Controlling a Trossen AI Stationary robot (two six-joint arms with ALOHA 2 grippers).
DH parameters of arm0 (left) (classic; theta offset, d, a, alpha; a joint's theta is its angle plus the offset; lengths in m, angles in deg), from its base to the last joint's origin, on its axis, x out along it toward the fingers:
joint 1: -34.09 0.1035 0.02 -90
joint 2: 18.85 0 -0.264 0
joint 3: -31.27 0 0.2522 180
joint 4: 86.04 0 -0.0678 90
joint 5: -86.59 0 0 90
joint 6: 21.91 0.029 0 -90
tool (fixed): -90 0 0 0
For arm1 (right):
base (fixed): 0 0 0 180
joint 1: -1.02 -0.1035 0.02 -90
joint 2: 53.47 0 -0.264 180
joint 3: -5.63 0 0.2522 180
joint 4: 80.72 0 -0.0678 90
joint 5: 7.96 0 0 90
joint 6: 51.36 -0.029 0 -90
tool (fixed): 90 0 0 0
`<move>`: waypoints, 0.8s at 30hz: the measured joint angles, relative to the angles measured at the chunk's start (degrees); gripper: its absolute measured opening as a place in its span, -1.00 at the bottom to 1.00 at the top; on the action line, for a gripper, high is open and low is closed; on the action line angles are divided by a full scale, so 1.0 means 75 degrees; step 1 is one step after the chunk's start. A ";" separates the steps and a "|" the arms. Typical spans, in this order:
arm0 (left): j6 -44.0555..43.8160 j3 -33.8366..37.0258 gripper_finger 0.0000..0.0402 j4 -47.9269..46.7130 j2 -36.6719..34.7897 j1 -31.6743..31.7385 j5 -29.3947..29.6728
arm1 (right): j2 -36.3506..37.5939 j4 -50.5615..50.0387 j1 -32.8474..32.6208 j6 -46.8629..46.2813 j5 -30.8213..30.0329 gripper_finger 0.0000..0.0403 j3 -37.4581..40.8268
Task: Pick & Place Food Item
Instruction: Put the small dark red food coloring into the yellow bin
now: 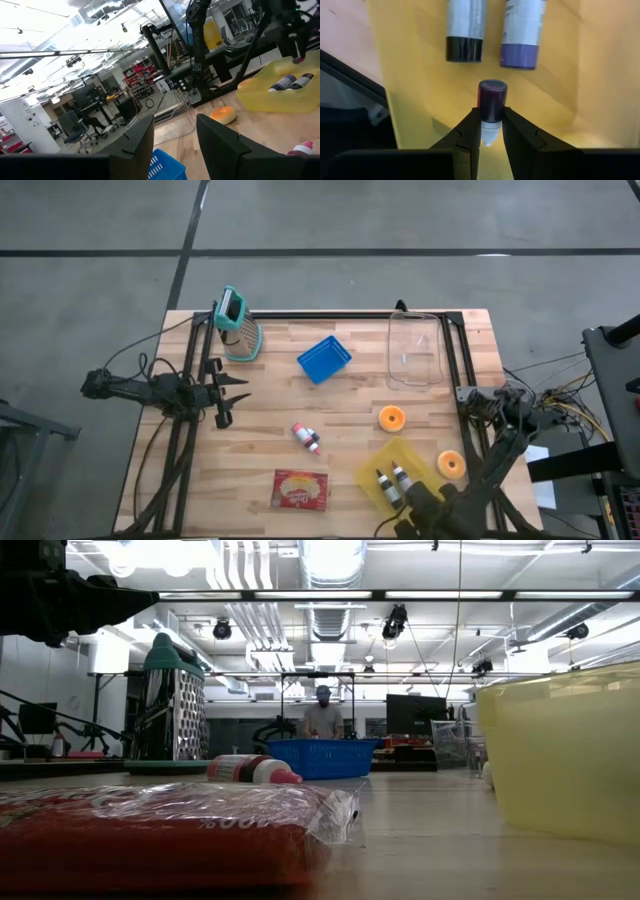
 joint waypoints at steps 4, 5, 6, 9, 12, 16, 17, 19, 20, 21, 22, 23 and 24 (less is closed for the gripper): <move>0.0002 0.0001 -0.24 -0.0001 0.0001 -0.0002 -0.0002 | -0.0403 0.0090 -0.0004 0.0044 0.0521 -0.66 0.0000; 0.0001 0.0001 -0.24 -0.0001 0.0001 -0.0002 -0.0001 | -0.0495 0.0176 -0.0007 0.0047 0.0619 -0.66 0.0000; 0.0001 0.0000 -0.24 0.0000 -0.0001 -0.0001 -0.0002 | -0.0567 0.0244 -0.0007 0.0048 0.0713 -0.66 0.0000; 0.0000 0.0001 -0.24 -0.0001 0.0001 0.0000 0.0000 | -0.0773 0.0461 -0.0007 0.0094 0.0855 -0.66 0.0000; 0.0002 0.0001 -0.24 -0.0001 -0.0002 -0.0003 -0.0002 | -0.0925 0.0617 -0.0004 0.0278 0.0914 -0.66 0.0000; -0.0001 -0.0001 -0.24 0.0001 -0.0002 0.0000 0.0001 | -0.1069 0.0632 -0.0007 0.0306 0.0916 -0.66 0.0000; 0.0002 0.0001 -0.24 -0.0001 -0.0002 -0.0003 0.0000 | -0.1095 0.0636 -0.0007 0.0306 0.0919 -0.66 0.0000; 0.0002 0.0000 -0.24 -0.0001 -0.0002 -0.0001 -0.0002 | -0.1141 0.0627 -0.0004 0.0304 0.0916 -0.66 0.0000; 0.0000 0.0001 -0.24 0.0000 -0.0002 0.0000 -0.0001 | -0.1160 0.0625 -0.0004 0.0304 0.0918 -0.66 0.0000; 0.0001 -0.0001 -0.24 -0.0001 -0.0002 -0.0003 -0.0002 | -0.1165 0.0623 -0.0004 0.0304 0.0920 -0.66 0.0000; 0.0002 0.0001 -0.24 -0.0001 -0.0002 -0.0001 -0.0002 | -0.1168 0.0624 -0.0004 0.0302 0.0916 -0.66 0.0000; 0.0001 0.0001 -0.24 -0.0001 -0.0002 -0.0002 -0.0002 | -0.1172 0.0623 -0.0004 0.0304 0.0914 -0.66 0.0000; 0.0001 0.0000 -0.24 -0.0001 -0.0002 -0.0003 -0.0002 | -0.1172 0.0623 -0.0004 0.0303 0.0913 -0.66 0.0000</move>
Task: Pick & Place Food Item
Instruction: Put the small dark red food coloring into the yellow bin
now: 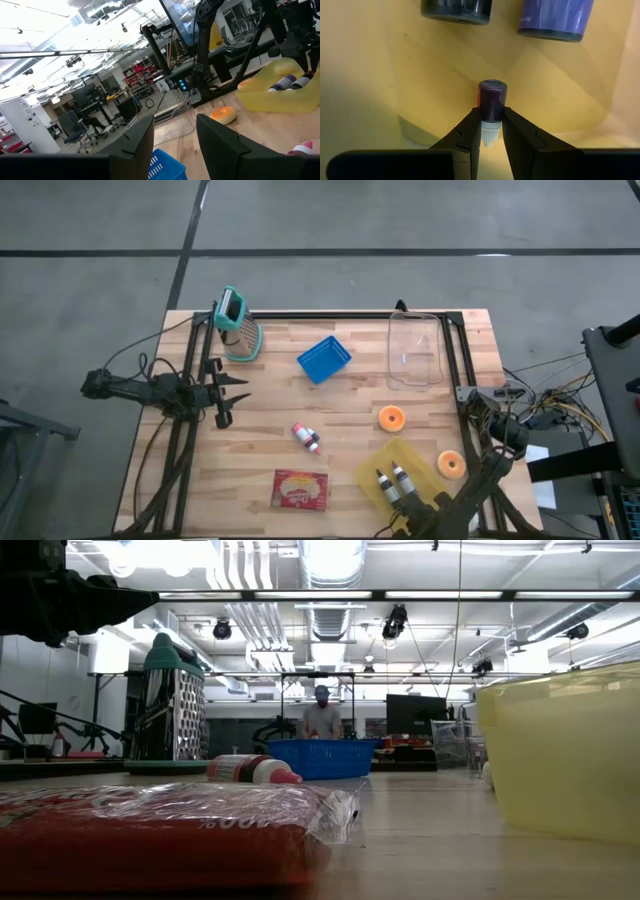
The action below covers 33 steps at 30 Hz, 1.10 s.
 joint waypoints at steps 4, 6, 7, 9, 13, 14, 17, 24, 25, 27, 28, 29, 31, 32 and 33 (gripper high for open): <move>-0.0001 -0.0002 -0.24 0.0001 0.0000 0.0003 0.0003 | 0.0000 0.0000 0.0000 -0.0011 -0.0002 -0.66 0.0000; -0.0001 0.0001 -0.24 0.0001 0.0000 0.0001 0.0000 | 0.0000 0.0000 0.0000 -0.0022 -0.0003 -0.66 0.0000; 0.0002 0.0001 -0.24 0.0000 0.0000 0.0003 0.0000 | 0.0000 0.0000 0.0000 -0.0032 -0.0003 -0.66 0.0000; 0.0002 0.0001 -0.24 0.0003 0.0000 0.0000 0.0000 | 0.0000 -0.0002 0.0000 -0.0032 -0.0005 -0.66 -0.0001; -0.0001 0.0000 -0.24 0.0000 0.0000 0.0000 0.0003 | -0.0003 -0.0003 0.0006 -0.0038 -0.0006 -0.66 -0.0002; 0.0002 0.0001 -0.24 0.0001 0.0000 0.0000 0.0000 | -0.0003 -0.0003 0.0006 -0.0069 -0.0006 -0.66 -0.0001; -0.0001 0.0001 -0.24 0.0000 0.0000 0.0000 0.0000 | -0.0003 -0.0006 0.0006 -0.0128 -0.0010 -0.66 0.0000; 0.0000 0.0001 -0.25 0.0000 0.0000 0.0001 0.0000 | -0.0003 0.0000 0.0006 -0.0093 -0.0123 -0.65 0.0000; 0.0000 0.0000 -0.25 0.0000 0.0000 0.0001 0.0001 | -0.0003 0.0006 0.0003 -0.0091 -0.0207 -0.63 0.0000; 0.0001 0.0001 -0.25 0.0000 0.0000 0.0003 0.0000 | -0.0005 0.0009 0.0006 -0.0096 -0.0244 -0.59 0.0000; 0.0001 -0.0001 -0.25 0.0002 0.0000 0.0000 0.0000 | -0.0006 0.0011 0.0006 -0.0096 -0.0259 -0.56 0.0000; -0.0001 -0.0002 -0.25 0.0000 0.0000 0.0003 0.0000 | -0.0008 0.0012 0.0006 -0.0096 -0.0262 -0.54 0.0000; 0.0002 0.0001 -0.25 0.0002 0.0000 0.0000 0.0002 | -0.0017 0.0019 0.0006 -0.0094 -0.0262 -0.48 0.0000; 0.0000 -0.0002 -0.25 0.0000 0.0000 0.0002 0.0001 | -0.0020 0.0025 0.0006 -0.0093 -0.0262 -0.45 0.0000; 0.0000 0.0001 -0.25 0.0000 0.0000 0.0000 0.0000 | -0.0020 0.0027 0.0006 -0.0093 -0.0262 -0.42 -0.0001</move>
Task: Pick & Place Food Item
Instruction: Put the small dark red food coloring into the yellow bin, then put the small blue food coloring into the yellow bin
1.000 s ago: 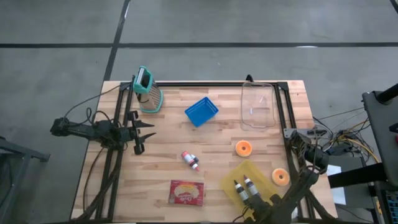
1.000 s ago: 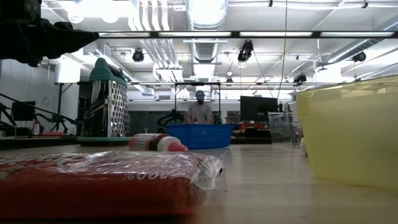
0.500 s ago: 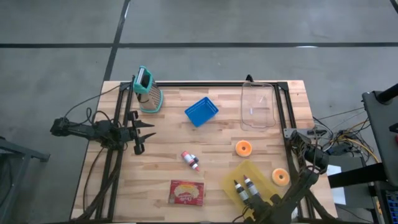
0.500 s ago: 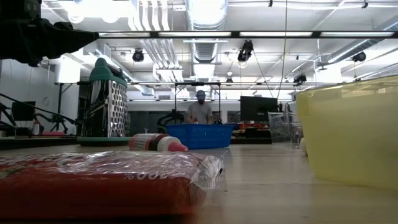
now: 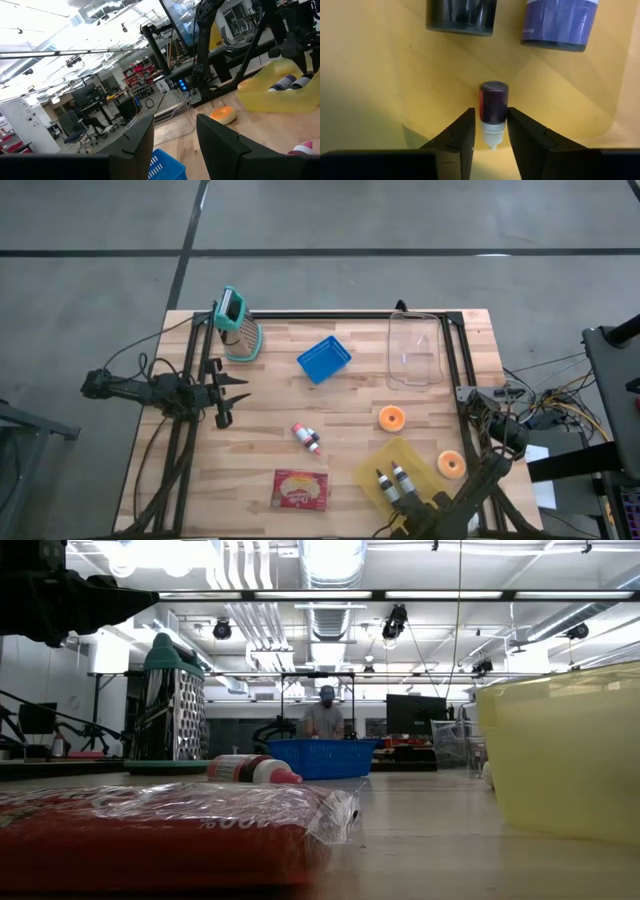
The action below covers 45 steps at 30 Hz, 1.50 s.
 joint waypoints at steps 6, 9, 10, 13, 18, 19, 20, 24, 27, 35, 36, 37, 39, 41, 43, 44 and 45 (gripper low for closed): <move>0.0000 0.0000 -0.25 0.0001 0.0000 0.0003 0.0002 | 0.0000 0.0077 0.0000 -0.0074 -0.0029 -0.23 -0.0008; 0.0000 0.0000 -0.25 0.0001 0.0000 0.0003 0.0001 | 0.0000 0.0098 0.0000 -0.0178 -0.0032 -0.13 -0.0008; 0.0000 -0.0002 -0.25 0.0000 0.0000 0.0002 0.0001 | 0.0000 0.0099 0.0000 -0.0178 -0.0032 -0.10 -0.0008; 0.0001 -0.0001 -0.25 0.0000 0.0000 0.0000 0.0000 | 0.0000 0.0104 0.0000 -0.0178 -0.0032 -0.04 -0.0008; 0.0001 0.0000 -0.25 0.0000 0.0000 0.0001 0.0002 | 0.0000 0.0140 0.0000 -0.0204 -0.0030 0.01 -0.0010; 0.0000 0.0000 -0.25 0.0000 0.0000 0.0000 0.0001 | 0.0000 0.0147 0.0000 -0.0205 -0.0032 0.01 -0.0010; 0.0000 0.0000 -0.24 0.0000 0.0000 0.0001 0.0001 | 0.0000 0.0150 0.0000 -0.0205 -0.0031 0.01 -0.0010; 0.0001 0.0000 -0.24 0.0001 0.0000 0.0000 0.0002 | 0.0000 0.0153 0.0000 -0.0204 -0.0032 0.01 -0.0010; 0.0001 0.0000 -0.24 0.0000 0.0000 0.0000 0.0000 | 0.0001 0.0159 0.0000 -0.0204 -0.0029 0.01 -0.0013; -0.0001 0.0000 -0.24 0.0000 0.0000 0.0000 0.0000 | 0.0029 0.0148 0.0000 -0.0201 -0.0029 -0.05 -0.0016; -0.0001 0.0000 -0.24 0.0000 0.0000 0.0000 0.0000 | 0.0043 0.0146 0.0000 -0.0201 -0.0026 -0.06 -0.0016; 0.0000 0.0000 -0.24 0.0001 0.0000 0.0001 0.0003 | 0.0061 0.0144 0.0000 -0.0201 -0.0026 -0.07 -0.0015; -0.0001 -0.0002 -0.24 0.0000 0.0000 0.0000 0.0000 | 0.0101 0.0139 0.0000 -0.0201 -0.0029 -0.08 -0.0016; 0.0001 -0.0001 -0.24 0.0000 0.0000 0.0000 0.0000 | 0.0158 0.0121 0.0011 -0.0201 -0.0029 -0.10 -0.0018; -0.0001 0.0000 -0.24 0.0000 0.0000 0.0001 0.0001 | 0.0216 0.0097 0.0030 -0.0201 -0.0033 -0.12 -0.0066; 0.0001 -0.0002 -0.24 0.0000 0.0000 0.0000 0.0000 | 0.0242 0.0078 0.0044 -0.0202 -0.0057 -0.13 -0.0113; 0.0001 0.0000 -0.24 0.0000 0.0000 0.0000 0.0000 | 0.0277 0.0066 0.0048 -0.0201 -0.0103 -0.14 -0.0167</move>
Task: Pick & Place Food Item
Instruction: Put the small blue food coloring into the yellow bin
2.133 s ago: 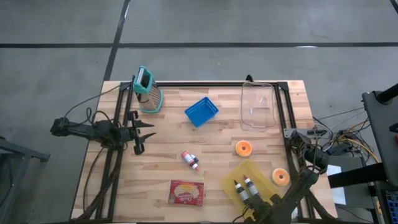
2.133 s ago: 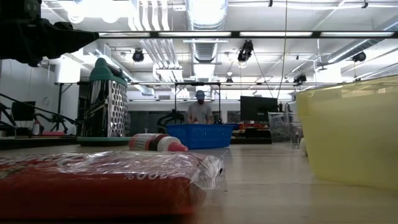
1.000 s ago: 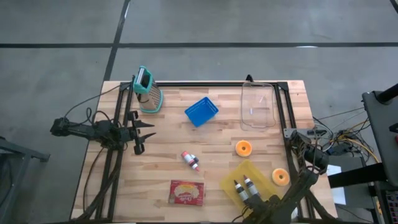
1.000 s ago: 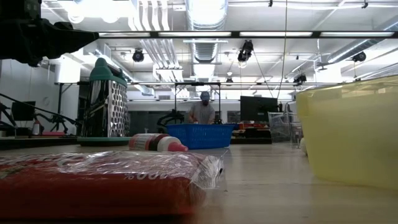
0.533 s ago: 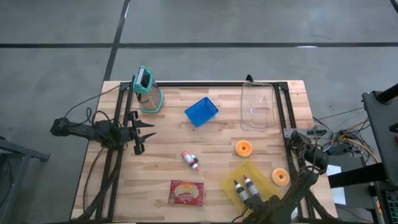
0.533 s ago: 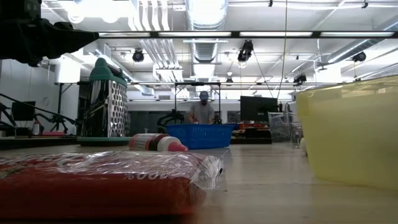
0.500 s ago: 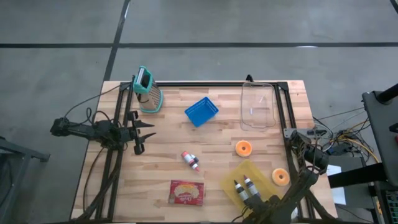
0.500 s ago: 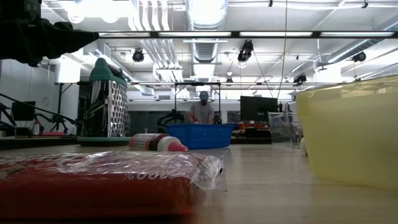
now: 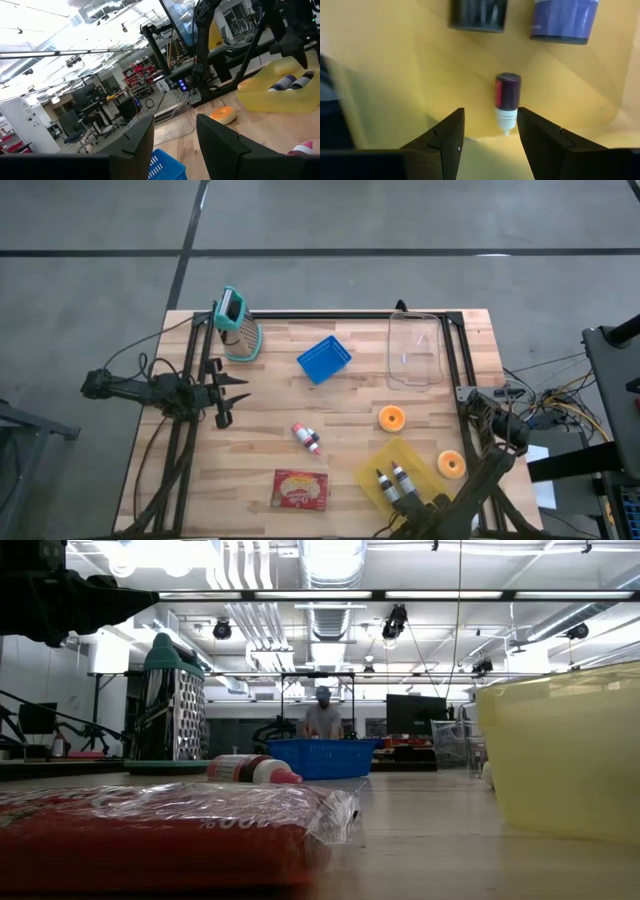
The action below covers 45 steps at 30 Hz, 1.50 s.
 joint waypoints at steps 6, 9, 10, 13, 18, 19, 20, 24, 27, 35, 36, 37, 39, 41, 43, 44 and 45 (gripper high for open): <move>-0.0001 0.0000 -0.24 0.0001 0.0002 0.0002 0.0002 | 0.0279 -0.0319 0.0042 0.0001 -0.0059 -0.19 -0.0440; -0.0001 0.0000 -0.24 0.0000 0.0003 0.0000 0.0000 | 0.0415 -0.0773 0.0125 0.0003 -0.0146 -0.21 -0.0806; -0.0002 0.0000 -0.24 0.0000 0.0003 0.0001 0.0001 | 0.0435 -0.1032 0.0162 0.0002 -0.0267 -0.22 -0.0971; 0.0000 -0.0003 -0.24 0.0000 0.0003 0.0000 0.0002 | 0.0442 -0.1814 0.0271 -0.0006 -0.0789 -0.25 -0.1494; -0.0002 -0.0001 -0.24 0.0000 0.0003 0.0000 0.0000 | 0.0442 -0.2912 0.0408 -0.0860 -0.2255 -0.29 -0.2348; 0.0000 -0.0001 -0.24 0.0000 0.0003 0.0001 0.0000 | 0.0442 -0.3093 0.0435 -0.1011 -0.2607 -0.29 -0.2505; -0.0002 -0.0003 -0.24 0.0000 0.0003 0.0000 0.0000 | 0.0442 -0.3243 0.0463 -0.1124 -0.2939 -0.29 -0.2641; 0.0000 0.0000 -0.24 0.0002 0.0003 0.0002 0.0000 | 0.0445 -0.3437 0.0650 -0.1099 -0.4175 -0.27 -0.3030; -0.0002 -0.0002 -0.24 0.0000 0.0003 0.0002 0.0002 | 0.0445 -0.3426 0.0855 -0.0523 -0.4917 -0.29 -0.3180; -0.0002 0.0000 -0.24 0.0000 0.0003 0.0000 0.0000 | 0.0445 -0.3374 0.1832 0.0972 -0.5624 -0.34 -0.3471; 0.0000 0.0000 -0.25 0.0000 0.0003 0.0000 0.0000 | 0.0445 -0.3357 0.1969 0.1175 -0.5622 -0.34 -0.3505; 0.0000 0.0000 -0.25 0.0000 0.0003 0.0002 0.0002 | 0.0445 -0.3346 0.2117 0.1405 -0.5615 -0.34 -0.3526; -0.0002 -0.0002 -0.25 0.0001 0.0003 0.0001 0.0000 | 0.0445 -0.3344 0.2412 0.2017 -0.5606 -0.34 -0.3565; 0.0000 -0.0001 -0.25 0.0000 0.0002 0.0002 0.0002 | 0.0442 -0.3327 0.2705 0.2587 -0.5578 -0.34 -0.3630; -0.0002 0.0000 -0.25 0.0000 0.0002 0.0000 0.0000 | 0.0442 -0.3317 0.3003 0.3010 -0.5479 -0.33 -0.3695; 0.0000 -0.0002 -0.25 0.0000 0.0003 0.0000 0.0000 | 0.0442 -0.3319 0.3146 0.3256 -0.5428 -0.33 -0.3721; -0.0001 0.0000 -0.25 0.0000 0.0002 0.0002 0.0000 | 0.0442 -0.3315 0.3281 0.3558 -0.5423 -0.34 -0.3732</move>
